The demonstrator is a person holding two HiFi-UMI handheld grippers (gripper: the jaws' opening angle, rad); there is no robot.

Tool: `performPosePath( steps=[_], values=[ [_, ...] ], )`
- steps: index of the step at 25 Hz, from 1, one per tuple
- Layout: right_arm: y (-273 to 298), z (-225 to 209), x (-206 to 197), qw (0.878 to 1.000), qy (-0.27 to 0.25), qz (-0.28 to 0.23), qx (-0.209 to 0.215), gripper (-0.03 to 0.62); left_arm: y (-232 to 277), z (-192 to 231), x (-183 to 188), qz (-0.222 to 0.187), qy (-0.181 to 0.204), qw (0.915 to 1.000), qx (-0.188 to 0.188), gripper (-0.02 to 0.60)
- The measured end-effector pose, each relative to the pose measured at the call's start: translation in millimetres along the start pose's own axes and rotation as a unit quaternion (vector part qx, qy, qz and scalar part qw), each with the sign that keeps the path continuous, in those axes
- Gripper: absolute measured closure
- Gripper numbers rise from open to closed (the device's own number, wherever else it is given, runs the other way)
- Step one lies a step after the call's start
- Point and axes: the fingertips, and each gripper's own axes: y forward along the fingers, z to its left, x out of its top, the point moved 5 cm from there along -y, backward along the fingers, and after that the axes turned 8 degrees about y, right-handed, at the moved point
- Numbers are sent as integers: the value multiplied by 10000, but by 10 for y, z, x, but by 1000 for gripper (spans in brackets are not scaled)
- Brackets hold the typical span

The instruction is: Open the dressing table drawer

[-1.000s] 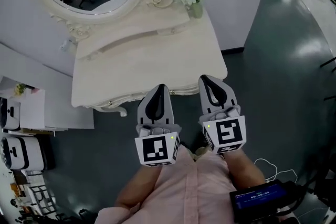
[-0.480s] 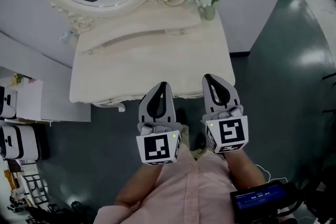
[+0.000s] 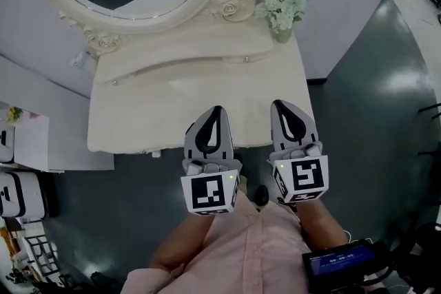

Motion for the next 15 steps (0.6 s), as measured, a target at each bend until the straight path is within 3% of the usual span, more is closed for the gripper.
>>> performPosePath(
  steps=[15],
  values=[
    [971, 147, 381, 9981, -295, -332, -416, 574, 819, 766, 175, -616, -99, 9974, -351, 560]
  ],
)
